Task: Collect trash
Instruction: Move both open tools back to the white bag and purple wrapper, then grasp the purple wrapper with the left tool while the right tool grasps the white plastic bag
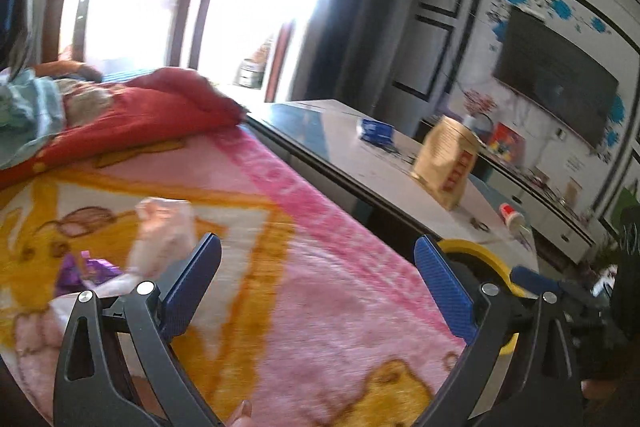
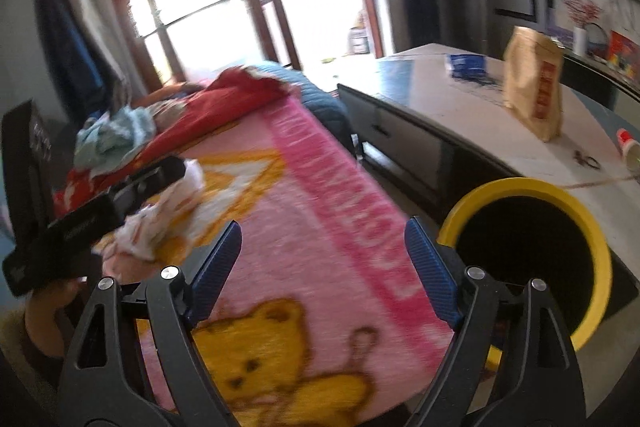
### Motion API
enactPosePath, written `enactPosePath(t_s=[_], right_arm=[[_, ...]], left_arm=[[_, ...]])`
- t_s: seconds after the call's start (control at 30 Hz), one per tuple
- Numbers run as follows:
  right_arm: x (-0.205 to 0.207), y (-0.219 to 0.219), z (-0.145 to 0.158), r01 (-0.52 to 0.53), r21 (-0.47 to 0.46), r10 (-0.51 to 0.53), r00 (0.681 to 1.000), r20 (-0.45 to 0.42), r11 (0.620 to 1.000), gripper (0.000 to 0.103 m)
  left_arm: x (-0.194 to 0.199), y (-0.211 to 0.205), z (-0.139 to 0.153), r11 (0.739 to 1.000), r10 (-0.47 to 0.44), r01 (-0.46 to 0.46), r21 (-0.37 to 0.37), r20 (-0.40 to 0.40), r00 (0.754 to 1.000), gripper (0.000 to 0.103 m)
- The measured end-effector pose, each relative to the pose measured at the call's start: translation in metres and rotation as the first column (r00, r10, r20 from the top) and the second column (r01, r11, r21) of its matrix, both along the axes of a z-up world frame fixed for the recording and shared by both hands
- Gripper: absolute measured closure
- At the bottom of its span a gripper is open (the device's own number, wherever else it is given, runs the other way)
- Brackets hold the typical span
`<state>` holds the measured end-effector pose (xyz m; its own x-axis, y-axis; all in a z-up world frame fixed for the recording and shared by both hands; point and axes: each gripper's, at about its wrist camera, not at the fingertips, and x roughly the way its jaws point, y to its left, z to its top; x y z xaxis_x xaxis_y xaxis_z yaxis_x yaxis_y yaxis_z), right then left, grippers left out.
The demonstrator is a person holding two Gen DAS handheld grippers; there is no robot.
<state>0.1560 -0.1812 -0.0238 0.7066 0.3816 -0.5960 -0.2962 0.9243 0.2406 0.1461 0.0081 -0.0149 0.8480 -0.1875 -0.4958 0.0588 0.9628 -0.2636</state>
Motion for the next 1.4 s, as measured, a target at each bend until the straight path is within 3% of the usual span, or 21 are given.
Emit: enactPosePath(t_s=[0.33,0.77,1.0,1.27,1.4], right_arm=[[-0.008,0.081,-0.01,-0.188,-0.029,0.188,0.982,-0.02,0.982,0.027],[-0.01,0.171,-0.028,-0.367,-0.062,0.365,0.93,-0.052,0.928,0.027],[-0.012,0.216,-0.039,-0.444,-0.103,0.44,0.896,-0.063,0.89,0.027],[0.005,0.251,-0.056,-0.465,-0.105,0.455,0.884,-0.106,0.879,0.027],[0.014,0.256,-0.064,-0.478,-0.08,0.464,0.873,-0.146,0.875,0.059]], left_arm=[[-0.021,0.071,0.006,0.987,0.157,-0.157,-0.024,0.012,0.987,0.009],[-0.038,0.158,-0.004,0.942,0.329,-0.331,-0.054,-0.042,0.943,0.009],[-0.04,0.193,-0.024,0.922,0.357,-0.37,-0.112,-0.118,0.927,0.01],[-0.034,0.207,-0.045,0.92,0.324,-0.355,-0.165,-0.187,0.927,0.027],[-0.028,0.21,-0.055,0.92,0.292,-0.336,-0.203,-0.219,0.931,0.035]])
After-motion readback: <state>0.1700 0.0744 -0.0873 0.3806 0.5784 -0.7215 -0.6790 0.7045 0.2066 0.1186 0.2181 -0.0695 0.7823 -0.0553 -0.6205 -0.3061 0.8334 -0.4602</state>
